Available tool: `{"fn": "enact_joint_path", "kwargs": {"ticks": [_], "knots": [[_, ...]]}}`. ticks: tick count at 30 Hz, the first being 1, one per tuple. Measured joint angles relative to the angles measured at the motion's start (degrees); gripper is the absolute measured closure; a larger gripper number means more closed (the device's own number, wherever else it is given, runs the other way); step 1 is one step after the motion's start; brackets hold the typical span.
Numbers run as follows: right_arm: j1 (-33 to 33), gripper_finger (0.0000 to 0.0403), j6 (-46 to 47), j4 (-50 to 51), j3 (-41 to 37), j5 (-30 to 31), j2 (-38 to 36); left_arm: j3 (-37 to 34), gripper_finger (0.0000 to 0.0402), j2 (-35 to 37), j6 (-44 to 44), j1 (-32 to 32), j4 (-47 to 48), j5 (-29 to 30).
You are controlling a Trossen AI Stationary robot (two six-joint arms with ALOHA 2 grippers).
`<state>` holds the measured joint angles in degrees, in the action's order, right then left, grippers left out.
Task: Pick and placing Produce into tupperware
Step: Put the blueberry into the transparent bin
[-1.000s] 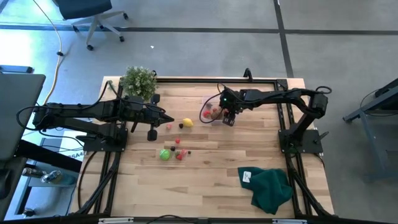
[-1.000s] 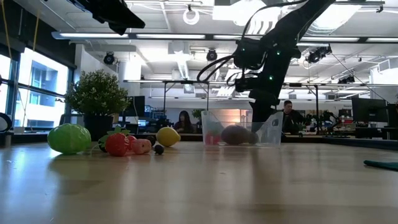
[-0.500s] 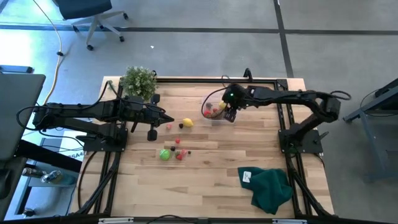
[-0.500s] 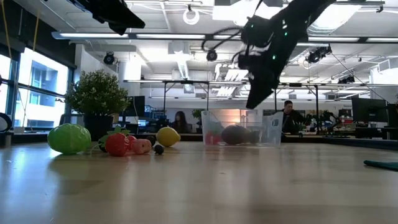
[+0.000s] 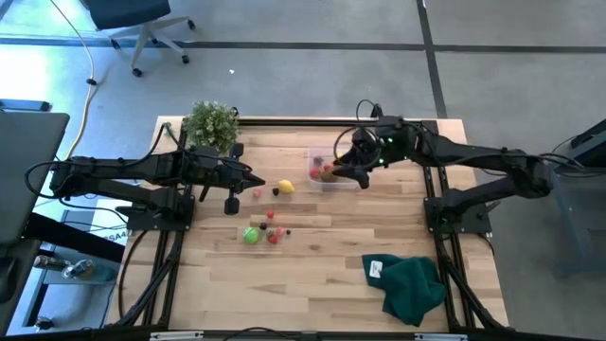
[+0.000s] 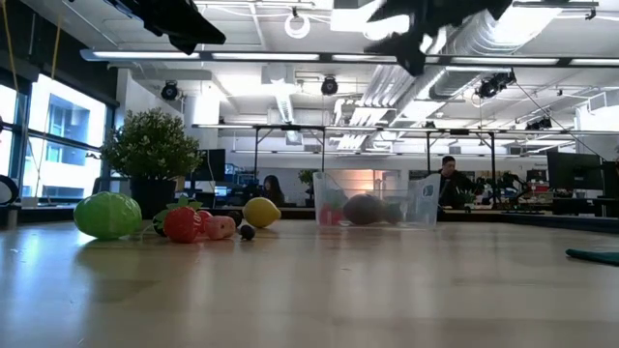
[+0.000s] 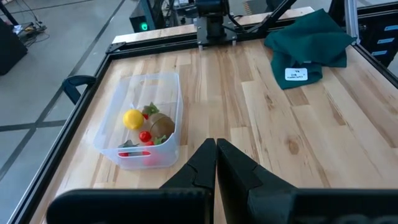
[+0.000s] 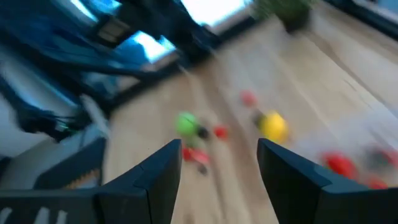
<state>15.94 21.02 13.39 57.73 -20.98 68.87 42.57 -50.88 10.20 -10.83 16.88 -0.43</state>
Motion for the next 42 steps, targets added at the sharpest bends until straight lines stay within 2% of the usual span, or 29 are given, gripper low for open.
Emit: {"fn": "enact_joint_path", "kwargs": {"ticks": [4, 10, 13, 16, 21, 27, 34, 42], "knots": [[-6.46, 0.0201, -0.82, -6.93, 0.01, 4.96, 0.09, 0.02, 0.0396, 0.0, 0.02, -0.02, 0.0, -0.01], [-18.75, 0.0201, -4.5, -10.19, -0.13, 24.74, 3.5, 0.02, 0.0396, -0.02, 0.01, -0.01, 0.01, -0.01], [-24.04, 0.0201, -5.02, -19.18, -2.26, 32.39, 7.51, 0.01, 0.0396, -0.02, 0.01, 0.0, 0.0, 0.0], [-27.73, 0.0201, -4.92, -30.48, -4.34, 36.02, 13.62, -0.01, 0.0396, 0.01, 0.02, 0.0, 0.0, 0.01], [-29.5, 0.0201, -4.43, -38.24, -5.19, 38.13, 23.79, 0.01, 0.0396, -0.02, 0.01, 0.0, 0.0, 0.01], [-29.46, 0.0201, -2.56, -43.97, -5.19, 36.55, 32.41, 0.01, 0.0396, -0.02, 0.01, 0.0, 0.0, -0.02], [-28.87, 0.0201, 2.12, -45.19, -5.19, 36.42, 38.42, 0.01, 0.0396, -0.02, 0.02, 0.0, -0.01, -0.01], [-28.7, 0.0201, 0.97, -46.9, -5.19, 37.93, 43.39, -0.01, 0.0396, -0.02, 0.0, 0.0, 0.0, -0.01]]}}
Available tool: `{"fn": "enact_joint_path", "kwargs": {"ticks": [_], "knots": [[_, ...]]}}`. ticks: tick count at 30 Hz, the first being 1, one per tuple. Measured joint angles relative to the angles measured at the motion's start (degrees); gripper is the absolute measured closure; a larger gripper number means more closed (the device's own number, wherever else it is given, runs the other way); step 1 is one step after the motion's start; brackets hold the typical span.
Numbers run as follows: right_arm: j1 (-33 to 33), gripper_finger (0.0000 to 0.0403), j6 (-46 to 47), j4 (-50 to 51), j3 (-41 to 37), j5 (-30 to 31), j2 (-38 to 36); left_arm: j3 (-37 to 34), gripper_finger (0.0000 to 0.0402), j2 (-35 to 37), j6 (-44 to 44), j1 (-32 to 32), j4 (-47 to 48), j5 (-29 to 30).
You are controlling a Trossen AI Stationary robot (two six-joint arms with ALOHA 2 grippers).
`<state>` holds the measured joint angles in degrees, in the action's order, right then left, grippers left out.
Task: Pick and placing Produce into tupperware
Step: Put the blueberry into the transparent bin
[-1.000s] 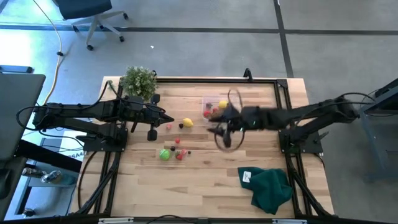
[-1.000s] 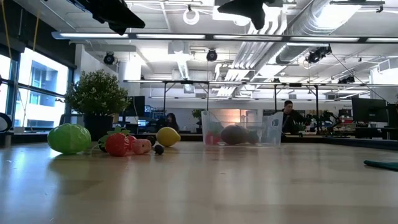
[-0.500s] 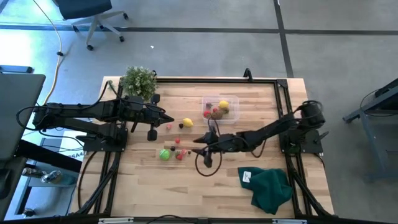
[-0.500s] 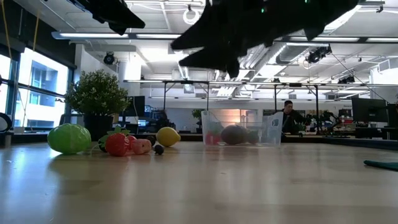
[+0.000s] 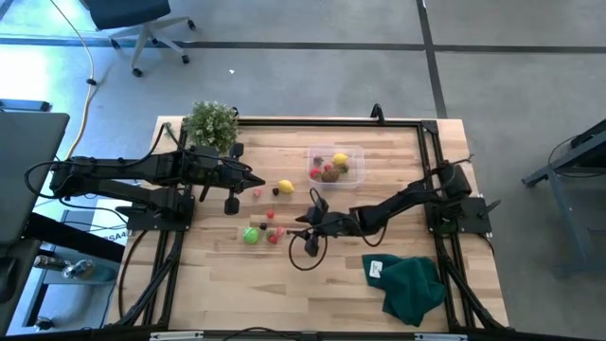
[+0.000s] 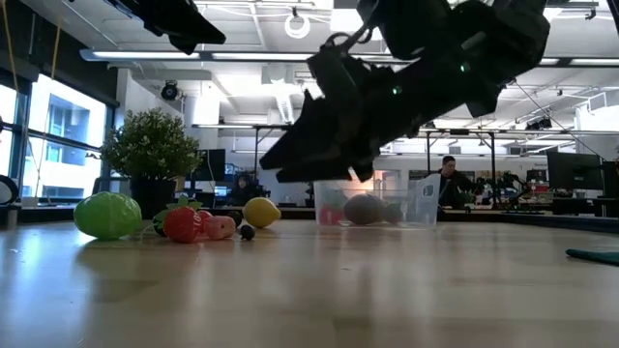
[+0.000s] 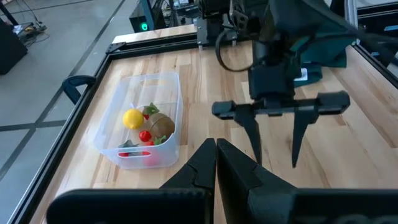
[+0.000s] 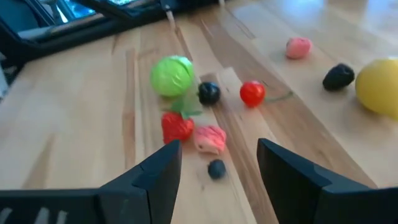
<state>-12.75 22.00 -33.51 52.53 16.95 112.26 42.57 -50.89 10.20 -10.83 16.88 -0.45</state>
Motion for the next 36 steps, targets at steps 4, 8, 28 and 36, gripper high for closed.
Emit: {"fn": "enact_joint_path", "kwargs": {"ticks": [4, 8, 28, 36], "knots": [[0.02, 0.0201, -1.2, -1.38, 0.0, 0.0, 2.36, 0.02, 0.0396, 0.0, 0.01, -0.02, -0.02, 0.01], [0.0, 0.0201, -4.07, -4.23, 0.0, -0.04, 4.36, 0.0, 0.0396, 0.0, 0.0, 0.0, 0.0, 0.0], [1.21, 0.0201, -13.5, 1.09, 5.55, -3.64, 8.93, 0.01, 0.0396, 0.0, 0.01, -0.01, -0.01, 0.02], [1.7, 0.0201, -16.06, 5.89, 7.54, -4.96, 8.93, 0.0, 0.0396, 0.0, 0.02, 0.0, 0.0, 0.0]]}}
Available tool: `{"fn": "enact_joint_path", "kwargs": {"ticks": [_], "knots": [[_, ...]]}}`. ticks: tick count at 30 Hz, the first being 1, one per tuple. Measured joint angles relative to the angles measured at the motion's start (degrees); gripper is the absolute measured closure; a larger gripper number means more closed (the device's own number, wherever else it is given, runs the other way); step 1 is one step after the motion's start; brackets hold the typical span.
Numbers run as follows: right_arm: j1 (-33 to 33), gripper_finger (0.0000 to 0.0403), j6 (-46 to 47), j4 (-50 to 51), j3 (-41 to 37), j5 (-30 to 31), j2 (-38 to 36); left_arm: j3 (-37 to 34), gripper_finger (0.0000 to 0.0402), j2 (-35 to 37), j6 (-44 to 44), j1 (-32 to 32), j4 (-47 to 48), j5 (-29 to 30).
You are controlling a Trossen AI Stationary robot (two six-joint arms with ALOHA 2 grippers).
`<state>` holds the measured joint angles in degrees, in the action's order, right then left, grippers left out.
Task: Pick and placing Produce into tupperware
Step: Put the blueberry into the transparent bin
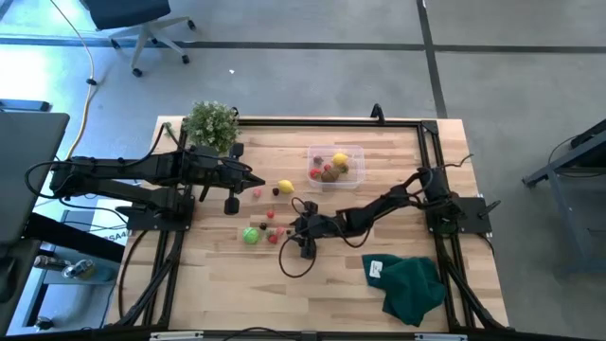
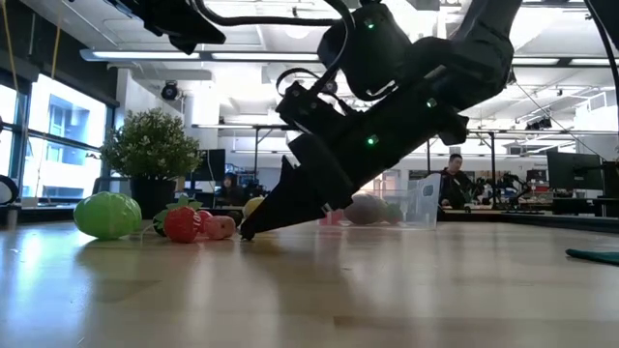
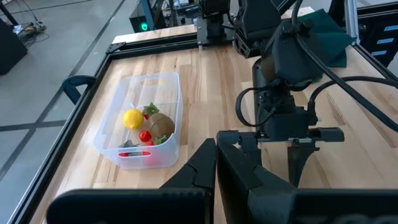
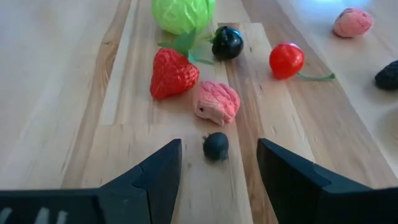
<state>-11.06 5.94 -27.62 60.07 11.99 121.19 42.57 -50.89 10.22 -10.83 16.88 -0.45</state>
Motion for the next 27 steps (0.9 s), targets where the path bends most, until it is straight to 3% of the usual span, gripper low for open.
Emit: {"fn": "enact_joint_path", "kwargs": {"ticks": [27], "knots": [[1.45, 0.0206, -1.05, 0.0, 0.0, -5.75, 0.0, 0.0, 0.0396, 0.01, -0.01, -0.01, 0.0, 0.0]]}}
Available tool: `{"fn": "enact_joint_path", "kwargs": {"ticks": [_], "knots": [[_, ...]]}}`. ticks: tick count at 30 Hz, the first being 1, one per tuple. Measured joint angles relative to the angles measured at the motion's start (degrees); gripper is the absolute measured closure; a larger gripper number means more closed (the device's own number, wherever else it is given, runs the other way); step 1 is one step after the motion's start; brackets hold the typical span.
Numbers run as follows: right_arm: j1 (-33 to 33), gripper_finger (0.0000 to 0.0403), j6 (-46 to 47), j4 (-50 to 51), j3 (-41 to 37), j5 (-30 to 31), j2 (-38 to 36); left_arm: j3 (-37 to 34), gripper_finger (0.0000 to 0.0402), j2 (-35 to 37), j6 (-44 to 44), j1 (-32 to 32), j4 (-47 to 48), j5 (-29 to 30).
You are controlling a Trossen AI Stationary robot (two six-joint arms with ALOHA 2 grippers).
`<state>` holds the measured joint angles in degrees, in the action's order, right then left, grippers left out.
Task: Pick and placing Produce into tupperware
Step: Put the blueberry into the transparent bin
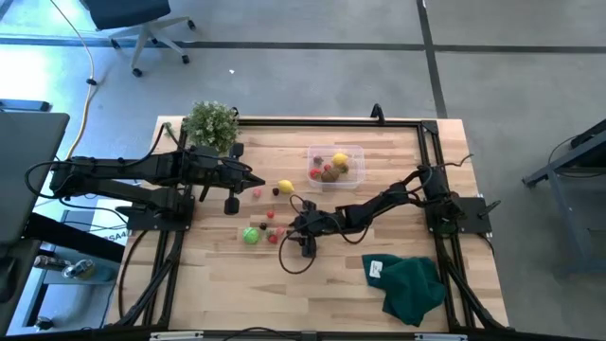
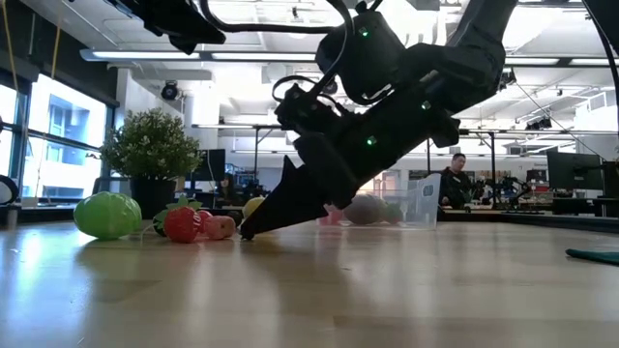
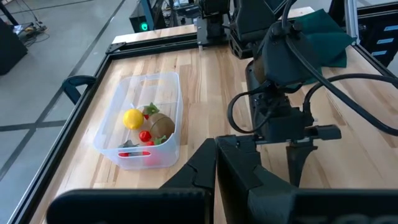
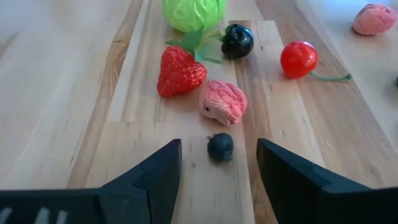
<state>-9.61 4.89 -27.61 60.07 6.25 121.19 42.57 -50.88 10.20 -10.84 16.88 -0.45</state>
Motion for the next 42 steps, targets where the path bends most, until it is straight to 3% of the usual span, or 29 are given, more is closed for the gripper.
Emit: {"fn": "enact_joint_path", "kwargs": {"ticks": [28, 42], "knots": [[0.59, 0.0222, 3.31, 1.2, 3.58, -0.81, 3.85, 0.01, 0.0396, -0.01, -0.01, 0.01, -0.02, 0.01], [0.44, 0.0222, 2.8, 13.02, 3.39, 0.17, -0.57, 0.0, 0.0396, -0.01, 0.01, 0.01, 0.0, 0.0]]}}
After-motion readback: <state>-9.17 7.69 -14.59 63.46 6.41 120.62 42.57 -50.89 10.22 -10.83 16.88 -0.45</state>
